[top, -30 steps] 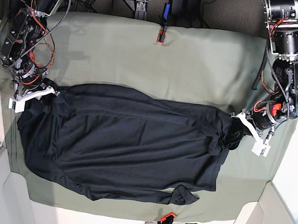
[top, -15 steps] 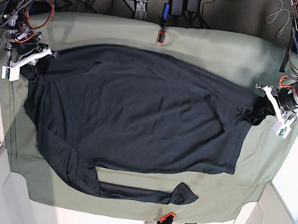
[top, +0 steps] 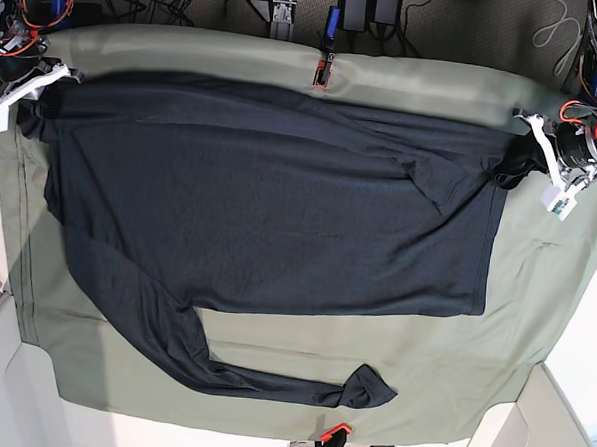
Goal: Fold the T-shirt properly
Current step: 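Pull the folded edge back with both grippers, spreading the shirt flat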
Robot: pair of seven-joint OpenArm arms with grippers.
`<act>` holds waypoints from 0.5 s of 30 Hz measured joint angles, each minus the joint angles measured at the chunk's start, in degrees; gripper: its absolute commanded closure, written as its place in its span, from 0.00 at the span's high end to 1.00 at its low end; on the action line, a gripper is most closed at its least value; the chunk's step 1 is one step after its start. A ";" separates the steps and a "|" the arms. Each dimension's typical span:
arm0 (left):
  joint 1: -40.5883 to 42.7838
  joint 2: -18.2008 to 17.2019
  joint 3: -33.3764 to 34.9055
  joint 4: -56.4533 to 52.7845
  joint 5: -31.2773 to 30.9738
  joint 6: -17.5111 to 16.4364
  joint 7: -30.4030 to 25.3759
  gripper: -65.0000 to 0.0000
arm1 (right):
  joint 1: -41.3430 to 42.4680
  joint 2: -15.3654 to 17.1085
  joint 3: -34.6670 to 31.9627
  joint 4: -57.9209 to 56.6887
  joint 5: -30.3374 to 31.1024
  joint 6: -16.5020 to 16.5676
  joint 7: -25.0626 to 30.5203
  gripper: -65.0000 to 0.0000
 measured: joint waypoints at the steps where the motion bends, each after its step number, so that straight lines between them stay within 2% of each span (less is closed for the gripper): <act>1: 0.24 0.02 0.00 0.02 0.02 -0.50 0.02 0.00 | -0.13 0.26 0.00 0.00 0.04 0.09 -0.04 0.00; 8: 0.22 0.50 0.00 0.02 0.13 -0.81 -0.02 0.02 | 0.17 0.44 0.00 -0.20 0.07 0.09 0.04 0.00; 11: 0.22 0.48 0.00 -0.02 0.87 -0.81 0.00 0.27 | 0.20 0.46 -0.07 -1.31 -0.17 0.09 0.17 0.00; 12: 0.22 0.46 -0.11 -0.11 1.88 -0.76 0.02 0.34 | 0.20 0.48 -0.04 -1.64 -0.50 0.15 0.50 0.05; 15: 0.24 0.33 -0.22 -0.26 1.81 -0.74 -0.04 0.47 | 0.15 0.59 0.00 -2.43 -0.76 0.44 1.14 0.39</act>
